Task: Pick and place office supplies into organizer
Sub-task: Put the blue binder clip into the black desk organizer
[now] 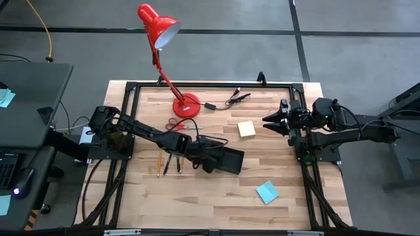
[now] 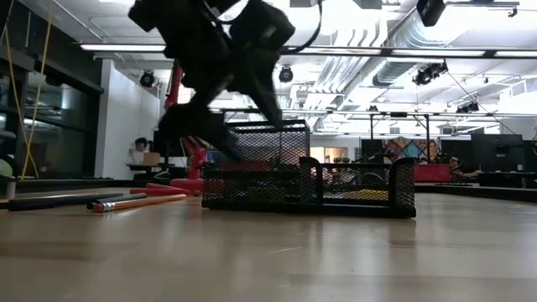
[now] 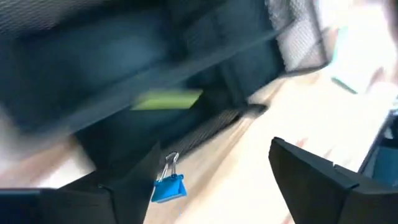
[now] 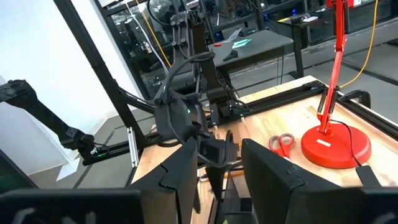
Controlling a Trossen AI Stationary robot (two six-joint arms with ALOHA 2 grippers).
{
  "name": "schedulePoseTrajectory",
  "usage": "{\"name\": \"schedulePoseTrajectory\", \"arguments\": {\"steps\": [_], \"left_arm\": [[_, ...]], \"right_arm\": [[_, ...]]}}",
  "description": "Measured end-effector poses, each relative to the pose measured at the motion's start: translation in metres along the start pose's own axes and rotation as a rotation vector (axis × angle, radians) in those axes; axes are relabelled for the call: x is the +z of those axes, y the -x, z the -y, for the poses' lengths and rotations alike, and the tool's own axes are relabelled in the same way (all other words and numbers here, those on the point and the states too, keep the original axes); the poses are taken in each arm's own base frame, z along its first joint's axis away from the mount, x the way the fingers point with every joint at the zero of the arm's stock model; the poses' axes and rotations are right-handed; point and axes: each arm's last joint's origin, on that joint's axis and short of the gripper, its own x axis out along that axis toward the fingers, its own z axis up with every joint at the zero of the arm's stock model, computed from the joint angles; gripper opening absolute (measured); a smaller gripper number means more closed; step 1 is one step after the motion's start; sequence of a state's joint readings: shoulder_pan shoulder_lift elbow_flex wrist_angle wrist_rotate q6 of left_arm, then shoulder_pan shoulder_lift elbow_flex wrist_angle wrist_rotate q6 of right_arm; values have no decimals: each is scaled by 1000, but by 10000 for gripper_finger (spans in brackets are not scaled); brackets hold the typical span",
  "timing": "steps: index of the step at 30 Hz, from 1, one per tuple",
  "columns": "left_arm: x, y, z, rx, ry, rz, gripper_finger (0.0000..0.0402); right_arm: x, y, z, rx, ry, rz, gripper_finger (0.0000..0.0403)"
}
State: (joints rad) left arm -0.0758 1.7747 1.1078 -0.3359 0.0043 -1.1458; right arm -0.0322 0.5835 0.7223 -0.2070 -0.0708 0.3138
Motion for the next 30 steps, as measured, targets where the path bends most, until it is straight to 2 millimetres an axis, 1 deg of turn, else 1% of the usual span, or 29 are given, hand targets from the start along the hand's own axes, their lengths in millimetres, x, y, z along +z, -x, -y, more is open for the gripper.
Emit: {"name": "schedulePoseTrajectory", "arguments": {"steps": [1, 3, 5, 8, 16, 20, 24, 26, 30], "left_arm": [[1, -1, -5, 19, 41, -31, 296], [2, -2, -7, 34, 5, -26, 301], [6, -3, -8, 4, 14, -85, 305], [4, -4, -7, 42, 10, -39, 305], [14, -3, 4, -80, 72, 39, 299], [16, -2, 7, -93, 42, 91, 299], [16, -2, 8, -113, 23, 63, 299], [15, 2, 9, -138, 1, 44, 299], [16, 7, 20, -235, -51, 70, 299]], "right_arm": [[0, 0, 0, -4, -1, 1, 122], [0, 0, 0, -11, -4, 4, 122], [0, 0, 0, -14, -5, 4, 122], [0, 0, 1, -15, -9, -2, 122], [-1, 0, 0, -8, -65, -5, 122], [-3, 0, 1, -22, -75, -28, 122], [-10, 1, 4, -71, -129, -96, 122], [-14, 0, 5, -88, -144, -132, 122], [-20, -2, 7, -106, -175, -196, 122]]}}
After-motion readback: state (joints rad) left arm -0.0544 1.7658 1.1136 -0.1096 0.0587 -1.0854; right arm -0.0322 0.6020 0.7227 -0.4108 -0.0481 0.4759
